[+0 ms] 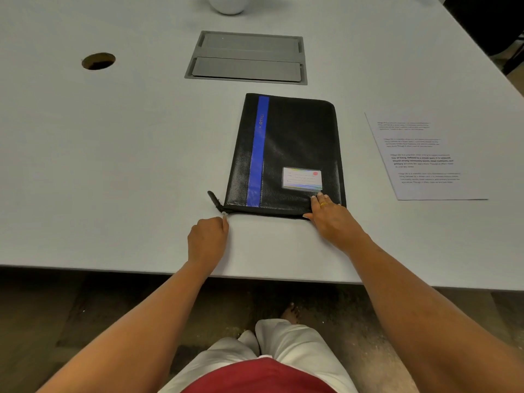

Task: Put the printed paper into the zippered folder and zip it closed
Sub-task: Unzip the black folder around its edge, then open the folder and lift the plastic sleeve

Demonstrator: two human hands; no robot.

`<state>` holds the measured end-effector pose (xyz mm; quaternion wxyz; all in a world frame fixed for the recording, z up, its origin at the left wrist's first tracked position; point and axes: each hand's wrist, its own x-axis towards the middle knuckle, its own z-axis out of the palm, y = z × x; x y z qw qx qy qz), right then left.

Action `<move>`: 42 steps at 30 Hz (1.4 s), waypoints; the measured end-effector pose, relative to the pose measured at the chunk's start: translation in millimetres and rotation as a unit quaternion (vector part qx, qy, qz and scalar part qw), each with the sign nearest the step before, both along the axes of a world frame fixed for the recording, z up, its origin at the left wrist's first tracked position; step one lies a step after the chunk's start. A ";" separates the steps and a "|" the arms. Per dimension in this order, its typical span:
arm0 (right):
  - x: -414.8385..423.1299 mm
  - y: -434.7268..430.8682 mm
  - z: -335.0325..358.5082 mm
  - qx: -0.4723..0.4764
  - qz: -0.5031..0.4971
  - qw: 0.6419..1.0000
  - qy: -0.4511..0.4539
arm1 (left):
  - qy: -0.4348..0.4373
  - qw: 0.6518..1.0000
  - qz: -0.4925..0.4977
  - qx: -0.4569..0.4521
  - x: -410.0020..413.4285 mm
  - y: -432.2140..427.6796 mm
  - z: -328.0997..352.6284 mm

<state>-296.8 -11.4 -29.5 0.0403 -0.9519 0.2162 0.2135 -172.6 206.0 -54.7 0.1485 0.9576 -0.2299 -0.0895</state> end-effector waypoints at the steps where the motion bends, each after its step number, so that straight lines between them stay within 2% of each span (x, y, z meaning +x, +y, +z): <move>1: 0.3 0.4 0.2 -0.001 -0.001 1.000 0.002 | -0.012 1.000 -0.017 0.018 -0.8 0.5 0.7; 4: 1.2 2.0 1.0 0.003 -0.008 1.000 0.006 | -0.045 0.996 -0.054 0.057 -3.6 10.1 1.9; 8: 3.1 2.5 2.1 0.008 -0.012 1.000 0.005 | -0.070 0.994 -0.060 0.058 4.2 25.8 6.1; 15: 1.2 3.8 1.4 0.016 -0.024 1.000 -0.004 | -0.029 0.999 -0.019 0.040 5.3 24.8 3.3; 21: -0.5 5.7 2.4 0.045 -0.057 0.996 -0.059 | 0.075 0.997 0.008 -0.005 13.3 26.0 7.8; 27: -11.1 -2.0 3.9 0.040 -0.046 0.996 -0.060 | 0.192 0.981 0.015 0.007 15.6 24.5 19.3; 30: -12.8 -6.4 9.9 0.048 -0.052 0.995 -0.073 | 0.157 0.986 0.034 0.033 19.7 19.9 33.0; 33: -17.0 -11.4 14.6 0.052 -0.064 0.993 -0.080 | 0.072 0.996 0.043 -0.015 18.4 10.6 50.0; 35: -19.9 -13.8 15.3 0.077 -0.116 0.984 -0.111 | 0.037 0.997 0.029 -0.059 16.9 -0.2 60.3; 37: -19.9 -15.6 16.6 0.110 -0.196 0.960 -0.166 | 0.025 0.996 -0.005 -0.085 15.5 -13.5 65.9; 42: -4.2 -12.5 19.8 0.166 -0.336 0.894 -0.245 | 0.025 0.990 -0.118 -0.080 12.1 -42.1 59.1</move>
